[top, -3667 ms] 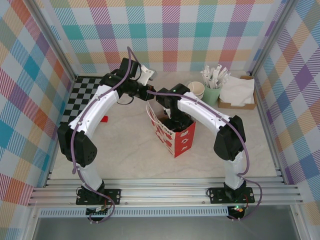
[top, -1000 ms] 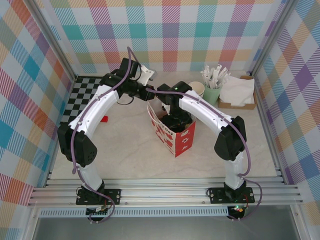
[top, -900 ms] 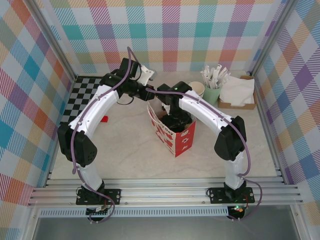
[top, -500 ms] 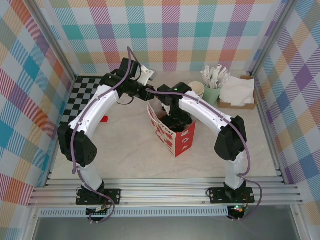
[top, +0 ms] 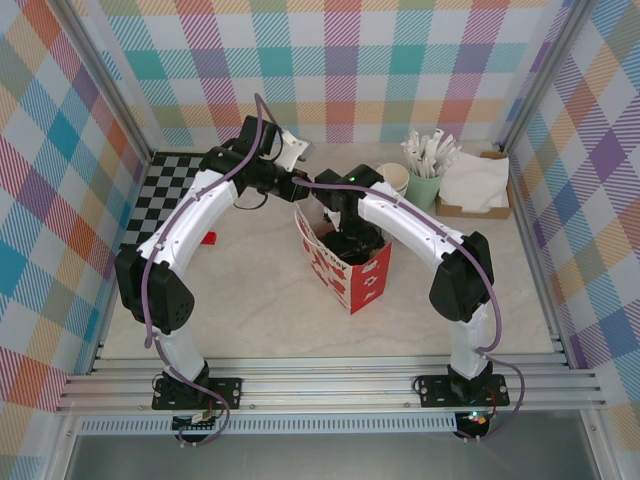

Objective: Pack the takeout coffee

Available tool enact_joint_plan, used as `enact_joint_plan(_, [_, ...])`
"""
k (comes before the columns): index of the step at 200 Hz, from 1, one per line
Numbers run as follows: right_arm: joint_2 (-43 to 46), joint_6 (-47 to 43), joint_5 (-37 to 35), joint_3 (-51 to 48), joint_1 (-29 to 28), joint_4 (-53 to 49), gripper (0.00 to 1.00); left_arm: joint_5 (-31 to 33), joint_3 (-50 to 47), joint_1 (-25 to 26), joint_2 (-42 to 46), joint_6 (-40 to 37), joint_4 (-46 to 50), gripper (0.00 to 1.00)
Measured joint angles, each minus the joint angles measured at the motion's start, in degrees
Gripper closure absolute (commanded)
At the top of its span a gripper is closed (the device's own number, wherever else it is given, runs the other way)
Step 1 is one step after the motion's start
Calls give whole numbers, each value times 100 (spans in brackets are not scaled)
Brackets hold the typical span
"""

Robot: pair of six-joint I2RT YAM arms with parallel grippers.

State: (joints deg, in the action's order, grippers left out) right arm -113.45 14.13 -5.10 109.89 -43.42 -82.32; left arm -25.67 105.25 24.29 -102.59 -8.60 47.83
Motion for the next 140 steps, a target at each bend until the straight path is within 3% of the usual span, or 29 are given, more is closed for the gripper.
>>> enact_joint_plan(140, [4,9,4,-9,0,-61,66,0,0,0,0,0,0,100])
